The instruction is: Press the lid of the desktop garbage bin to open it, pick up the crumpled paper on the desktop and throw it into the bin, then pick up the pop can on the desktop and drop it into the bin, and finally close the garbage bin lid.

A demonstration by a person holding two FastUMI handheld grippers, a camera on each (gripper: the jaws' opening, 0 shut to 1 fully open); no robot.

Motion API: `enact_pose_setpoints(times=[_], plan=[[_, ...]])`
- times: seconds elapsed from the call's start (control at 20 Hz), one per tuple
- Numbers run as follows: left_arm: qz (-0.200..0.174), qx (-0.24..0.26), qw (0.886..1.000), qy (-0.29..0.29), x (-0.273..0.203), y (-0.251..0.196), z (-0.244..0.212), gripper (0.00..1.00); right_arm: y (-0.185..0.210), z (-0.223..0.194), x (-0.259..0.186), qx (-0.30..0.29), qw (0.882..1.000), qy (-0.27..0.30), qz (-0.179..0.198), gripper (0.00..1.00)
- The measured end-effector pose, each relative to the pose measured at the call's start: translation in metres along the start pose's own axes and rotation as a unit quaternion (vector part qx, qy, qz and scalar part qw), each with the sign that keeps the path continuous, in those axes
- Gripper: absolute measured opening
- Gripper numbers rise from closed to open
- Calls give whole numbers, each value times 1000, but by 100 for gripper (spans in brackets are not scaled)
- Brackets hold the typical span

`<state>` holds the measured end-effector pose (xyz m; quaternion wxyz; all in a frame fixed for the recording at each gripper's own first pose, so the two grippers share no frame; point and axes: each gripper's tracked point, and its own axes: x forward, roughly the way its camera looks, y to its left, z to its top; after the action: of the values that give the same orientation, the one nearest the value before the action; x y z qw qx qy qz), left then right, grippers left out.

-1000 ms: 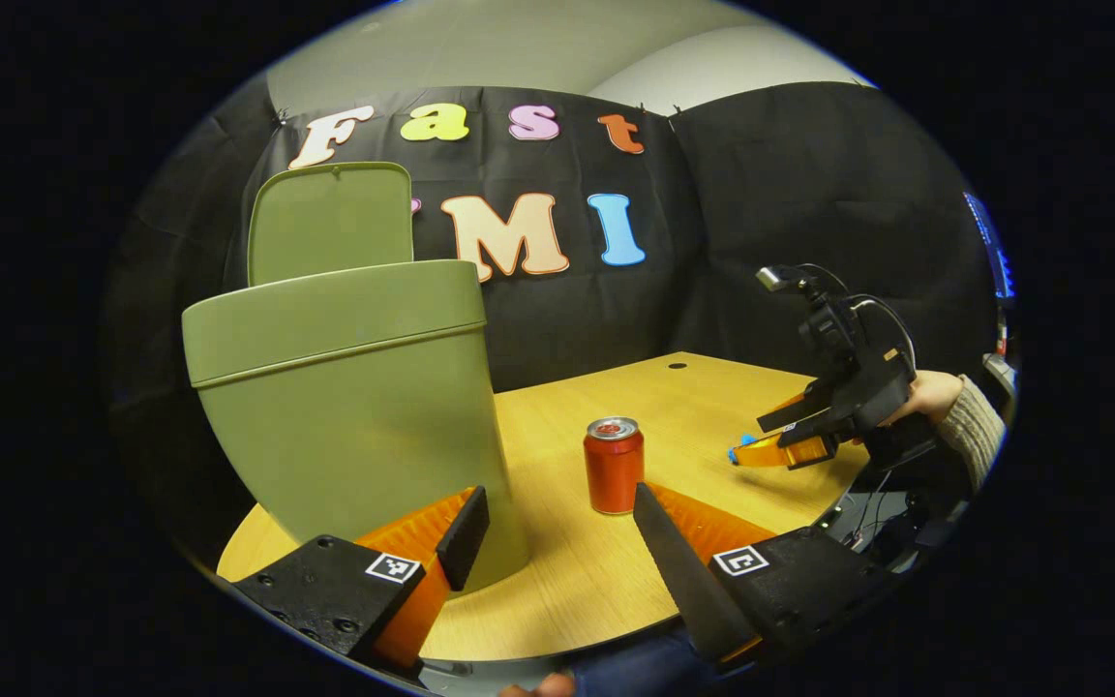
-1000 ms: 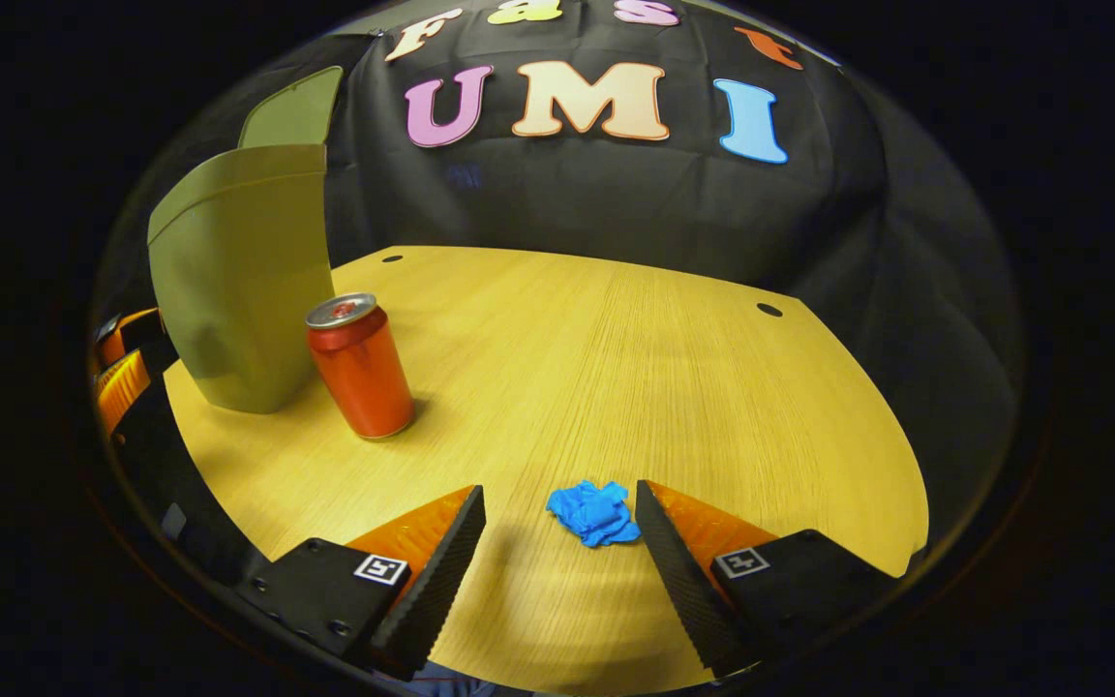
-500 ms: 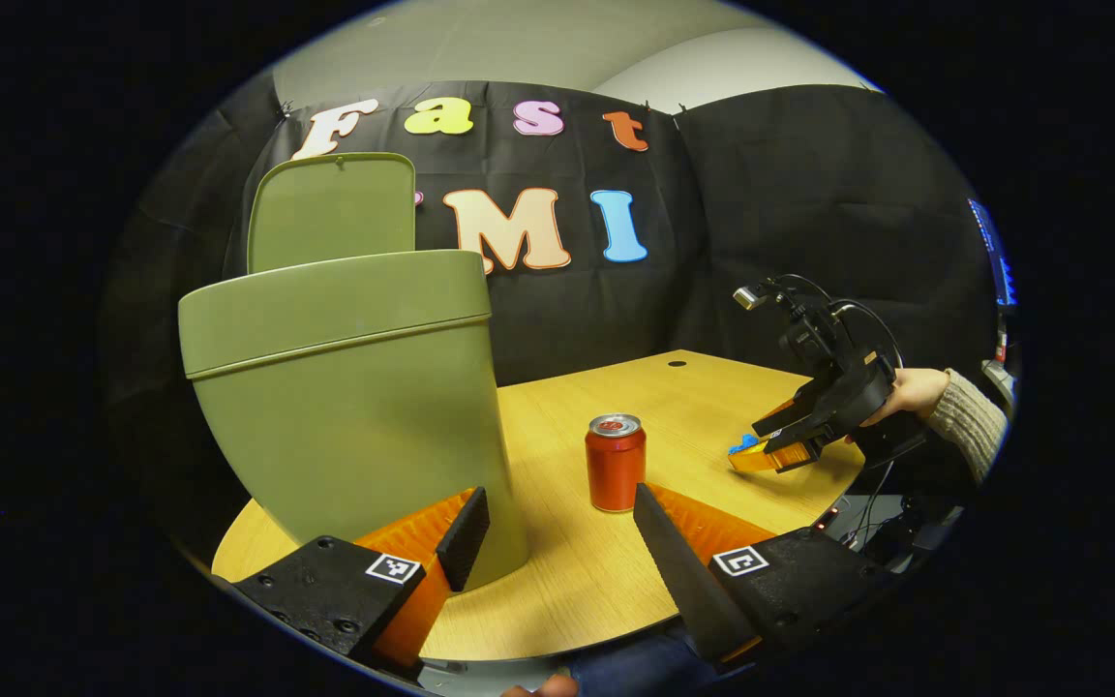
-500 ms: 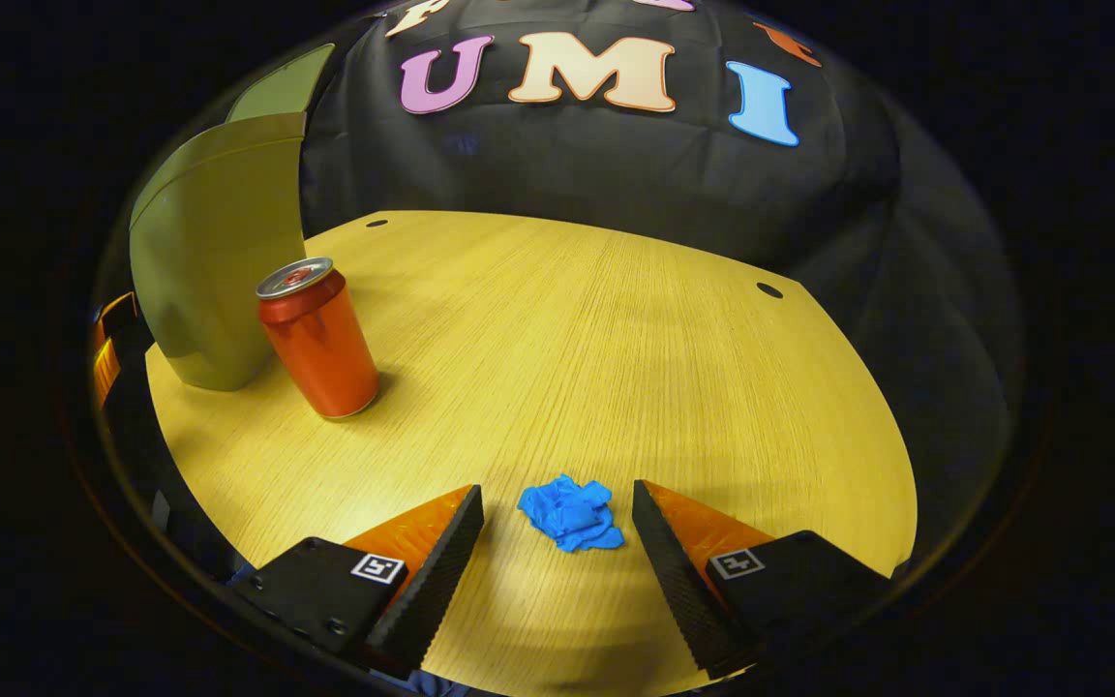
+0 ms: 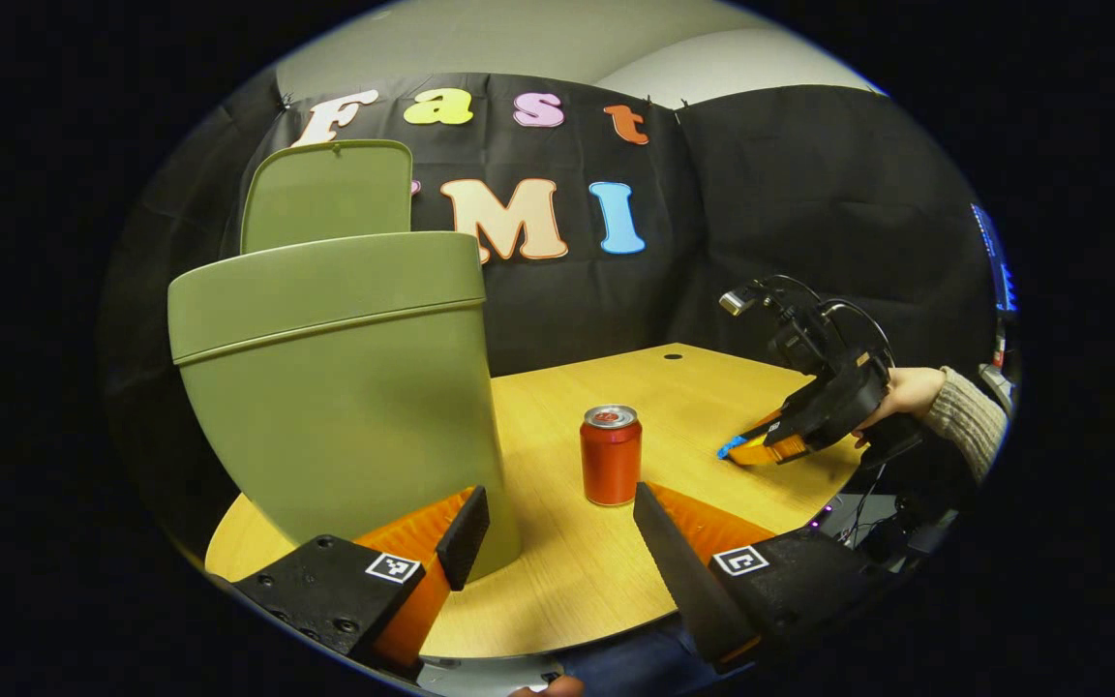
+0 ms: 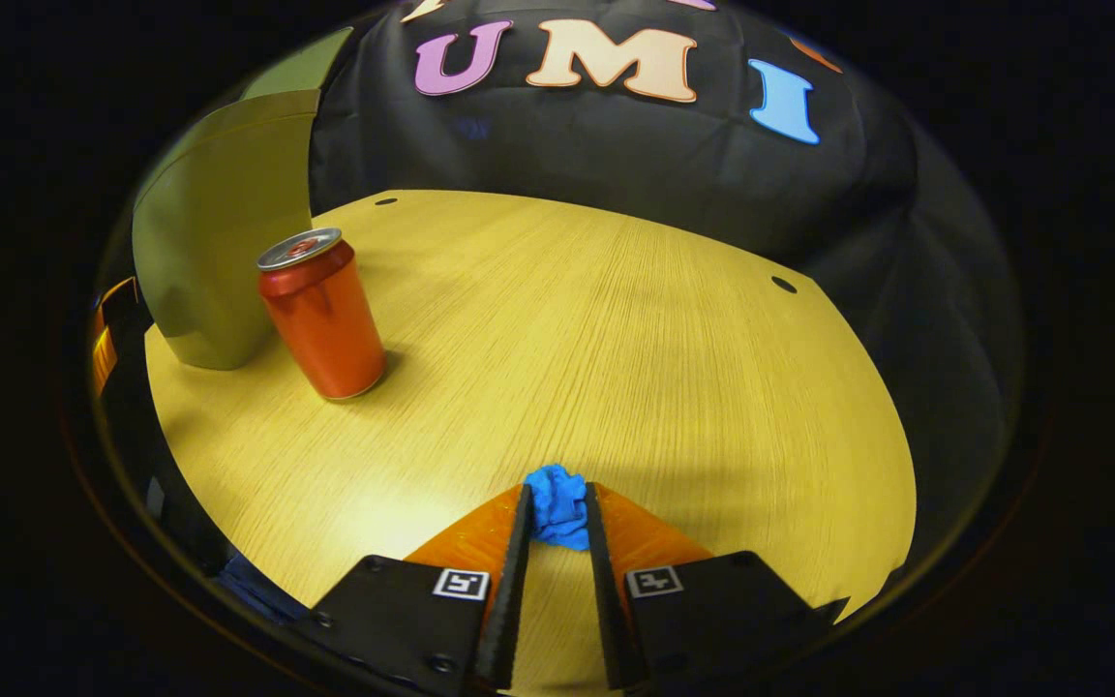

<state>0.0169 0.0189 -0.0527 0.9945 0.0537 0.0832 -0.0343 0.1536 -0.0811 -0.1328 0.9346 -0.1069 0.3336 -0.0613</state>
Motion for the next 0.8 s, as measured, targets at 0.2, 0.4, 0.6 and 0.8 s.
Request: enact_pose_setpoints(times=[0.2,0.4,0.6,0.8], plan=[[-7,4,1000,-7,-1,-5,4,94,-1,0,-6,-1,1000,1,-2,24],[-20,1,1000,-7,-2,-15,5,94,-2,10,-16,-12,1000,-8,-8,17],[-30,2,1000,-7,-4,-22,6,94,2,29,-31,-47,999,-14,-20,17],[-40,1,999,-7,-4,-30,5,94,20,78,-54,-73,996,-54,-8,17]])
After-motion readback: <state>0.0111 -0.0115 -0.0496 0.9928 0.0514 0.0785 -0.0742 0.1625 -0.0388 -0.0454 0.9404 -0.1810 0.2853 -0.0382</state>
